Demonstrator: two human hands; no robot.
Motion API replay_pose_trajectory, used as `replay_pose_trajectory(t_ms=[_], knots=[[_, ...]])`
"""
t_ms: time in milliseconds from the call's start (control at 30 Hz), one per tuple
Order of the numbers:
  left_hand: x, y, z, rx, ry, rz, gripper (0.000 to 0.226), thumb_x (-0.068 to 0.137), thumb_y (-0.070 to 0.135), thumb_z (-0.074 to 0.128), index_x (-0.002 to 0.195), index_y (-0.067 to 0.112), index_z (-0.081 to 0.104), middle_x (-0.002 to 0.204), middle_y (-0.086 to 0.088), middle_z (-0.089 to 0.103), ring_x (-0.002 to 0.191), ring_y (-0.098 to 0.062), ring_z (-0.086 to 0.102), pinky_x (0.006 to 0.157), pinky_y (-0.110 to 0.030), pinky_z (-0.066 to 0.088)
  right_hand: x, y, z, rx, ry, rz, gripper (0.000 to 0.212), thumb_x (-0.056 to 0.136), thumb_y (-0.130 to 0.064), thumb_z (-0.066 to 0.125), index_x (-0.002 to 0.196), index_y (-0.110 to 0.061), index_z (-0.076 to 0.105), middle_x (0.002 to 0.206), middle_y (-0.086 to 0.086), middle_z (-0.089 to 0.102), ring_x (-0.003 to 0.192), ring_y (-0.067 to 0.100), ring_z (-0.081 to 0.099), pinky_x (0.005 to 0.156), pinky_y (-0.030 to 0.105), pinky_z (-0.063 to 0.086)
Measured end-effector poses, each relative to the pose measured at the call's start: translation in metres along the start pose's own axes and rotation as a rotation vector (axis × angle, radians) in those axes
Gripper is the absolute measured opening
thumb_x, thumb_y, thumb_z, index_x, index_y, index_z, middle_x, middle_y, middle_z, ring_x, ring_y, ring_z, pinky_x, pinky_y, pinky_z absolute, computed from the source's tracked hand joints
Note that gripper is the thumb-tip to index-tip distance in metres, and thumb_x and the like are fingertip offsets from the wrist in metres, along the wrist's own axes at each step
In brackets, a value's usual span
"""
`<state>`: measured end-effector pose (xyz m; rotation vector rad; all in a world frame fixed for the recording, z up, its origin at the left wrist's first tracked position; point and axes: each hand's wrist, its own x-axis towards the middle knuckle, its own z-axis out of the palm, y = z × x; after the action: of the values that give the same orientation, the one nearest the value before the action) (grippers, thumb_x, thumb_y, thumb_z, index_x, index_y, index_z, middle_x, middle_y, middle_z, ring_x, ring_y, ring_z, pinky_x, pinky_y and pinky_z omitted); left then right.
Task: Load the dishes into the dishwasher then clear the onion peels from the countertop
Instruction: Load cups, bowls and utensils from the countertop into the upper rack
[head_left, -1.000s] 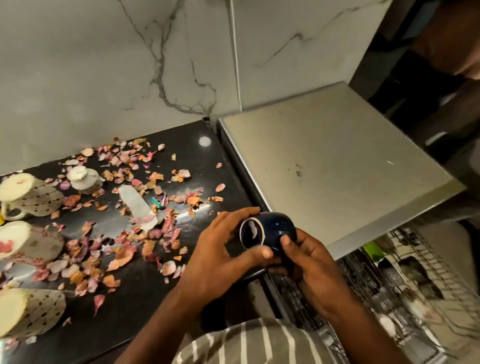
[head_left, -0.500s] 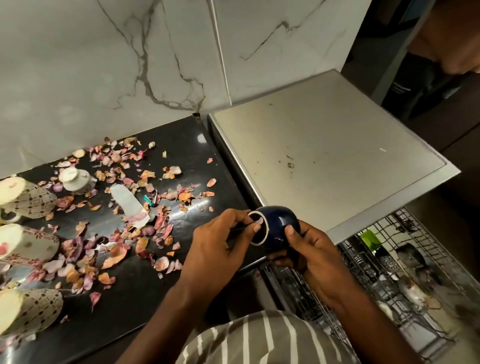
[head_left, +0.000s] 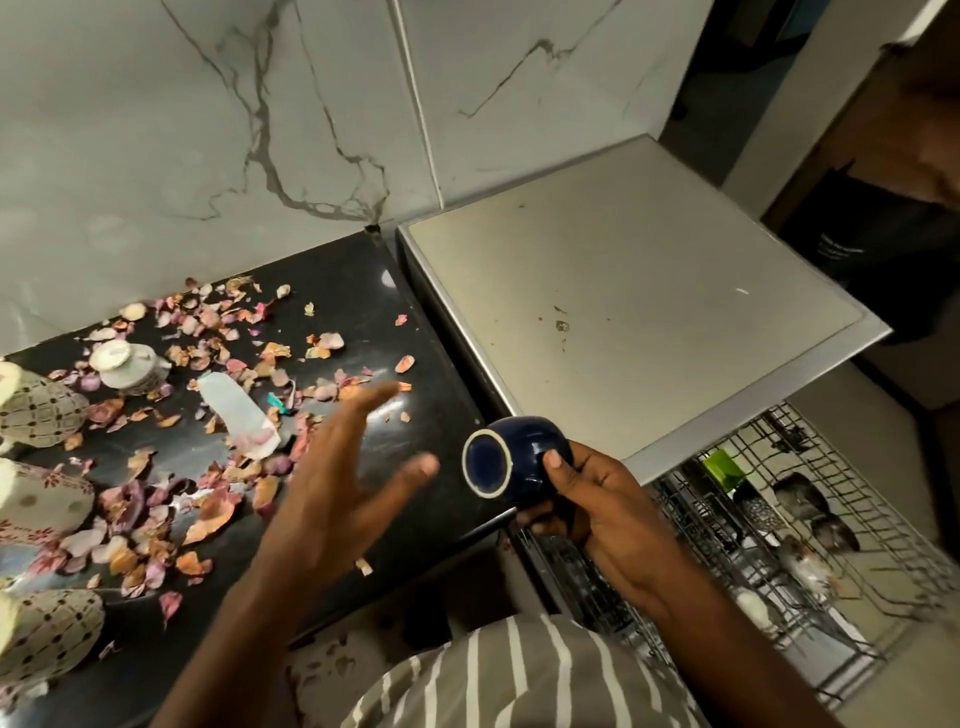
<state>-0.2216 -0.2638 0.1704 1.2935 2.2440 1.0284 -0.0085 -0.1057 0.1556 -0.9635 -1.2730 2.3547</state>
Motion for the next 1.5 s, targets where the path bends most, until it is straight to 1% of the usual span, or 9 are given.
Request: replay_pose_trajectory(t_ms=[100, 233, 333, 500, 633, 833, 1067, 1300, 1500], knots=[[-0.001, 0.021, 0.026, -0.145, -0.295, 0.097, 0.099, 0.075, 0.066, 0.082, 0.157, 0.042, 0.033, 0.155, 0.028, 0.043, 0.143, 0.002, 0.042, 0.115, -0.026, 0.040, 0.000, 0.001, 0.003, 0.078, -0.031, 0.045, 0.041, 0.094, -0.029, 0.061, 0.124, -0.002, 0.064, 0.095, 0.017, 0.074, 0.067, 0.021, 0.073, 0.058, 0.023, 0.058], [0.008, 0.040, 0.052, -0.293, -0.210, 0.130, 0.084, 0.074, 0.030, 0.094, 0.145, 0.026, 0.051, 0.139, 0.013, 0.063, 0.129, -0.010, 0.060, 0.106, -0.029, 0.051, -0.004, 0.002, -0.005, 0.158, -0.016, 0.074, 0.043, 0.093, -0.031, 0.063, 0.125, -0.003, 0.065, 0.094, 0.012, 0.074, 0.066, 0.014, 0.070, 0.057, 0.021, 0.058], [0.013, 0.047, 0.059, -0.204, -0.190, 0.163, 0.076, 0.075, 0.036, 0.093, 0.140, 0.027, 0.055, 0.132, 0.014, 0.066, 0.123, -0.007, 0.063, 0.101, -0.026, 0.052, -0.009, 0.002, -0.013, 0.126, 0.038, 0.054, 0.035, 0.097, -0.035, 0.060, 0.119, -0.009, 0.068, 0.091, 0.008, 0.074, 0.063, 0.012, 0.068, 0.056, 0.021, 0.057], [0.024, 0.056, 0.078, -0.027, -0.184, 0.174, 0.073, 0.071, 0.050, 0.092, 0.133, 0.031, 0.060, 0.125, 0.018, 0.066, 0.117, 0.003, 0.061, 0.096, -0.009, 0.045, -0.015, 0.014, -0.041, -0.429, 0.450, -0.210, 0.024, 0.097, -0.042, 0.071, 0.115, -0.028, 0.065, 0.108, -0.007, 0.072, 0.091, 0.014, 0.074, 0.083, 0.047, 0.063], [0.035, 0.064, 0.098, 0.063, -0.233, 0.182, 0.074, 0.068, 0.050, 0.094, 0.132, 0.030, 0.062, 0.125, 0.015, 0.066, 0.113, 0.002, 0.059, 0.091, 0.002, 0.037, -0.032, 0.008, -0.066, -0.596, 0.413, -0.374, 0.014, 0.094, -0.032, 0.076, 0.104, -0.025, 0.071, 0.098, -0.008, 0.074, 0.091, 0.012, 0.073, 0.082, 0.040, 0.062], [0.046, 0.075, 0.127, 0.104, -0.390, 0.203, 0.069, 0.067, 0.061, 0.089, 0.126, 0.036, 0.064, 0.115, 0.017, 0.070, 0.106, -0.001, 0.065, 0.091, -0.031, 0.055, -0.047, 0.021, -0.091, -0.723, 0.466, -0.332, 0.017, 0.092, -0.012, 0.075, 0.107, -0.020, 0.073, 0.096, -0.010, 0.075, 0.090, 0.006, 0.073, 0.084, 0.037, 0.062], [0.045, 0.094, 0.166, 0.249, -0.548, 0.282, 0.073, 0.071, 0.054, 0.084, 0.135, 0.027, 0.061, 0.117, 0.007, 0.072, 0.105, -0.015, 0.068, 0.091, -0.040, 0.056, -0.057, 0.024, -0.115, -0.747, 0.329, -0.246, 0.057, 0.087, -0.048, 0.078, 0.137, -0.029, 0.057, 0.125, -0.018, 0.067, 0.113, -0.001, 0.064, 0.096, 0.025, 0.056], [0.045, 0.110, 0.208, 0.360, -0.730, 0.262, 0.097, 0.082, 0.052, 0.078, 0.159, 0.030, 0.024, 0.141, 0.001, 0.061, 0.125, -0.024, 0.062, 0.101, -0.043, 0.052, -0.048, 0.036, -0.157, -0.770, 0.391, -0.057, 0.051, 0.075, -0.050, 0.087, 0.118, -0.037, 0.062, 0.108, -0.017, 0.072, 0.096, -0.003, 0.068, 0.085, 0.029, 0.061], [0.055, 0.116, 0.215, 0.477, -0.766, 0.276, 0.091, 0.093, 0.059, 0.066, 0.163, 0.028, 0.017, 0.166, 0.003, 0.031, 0.149, -0.018, 0.034, 0.121, -0.042, 0.034, -0.021, 0.081, -0.260, -1.031, 0.600, 0.284, 0.083, 0.078, -0.039, 0.089, 0.147, -0.015, 0.047, 0.135, 0.012, 0.065, 0.118, 0.029, 0.067, 0.097, 0.042, 0.059]])
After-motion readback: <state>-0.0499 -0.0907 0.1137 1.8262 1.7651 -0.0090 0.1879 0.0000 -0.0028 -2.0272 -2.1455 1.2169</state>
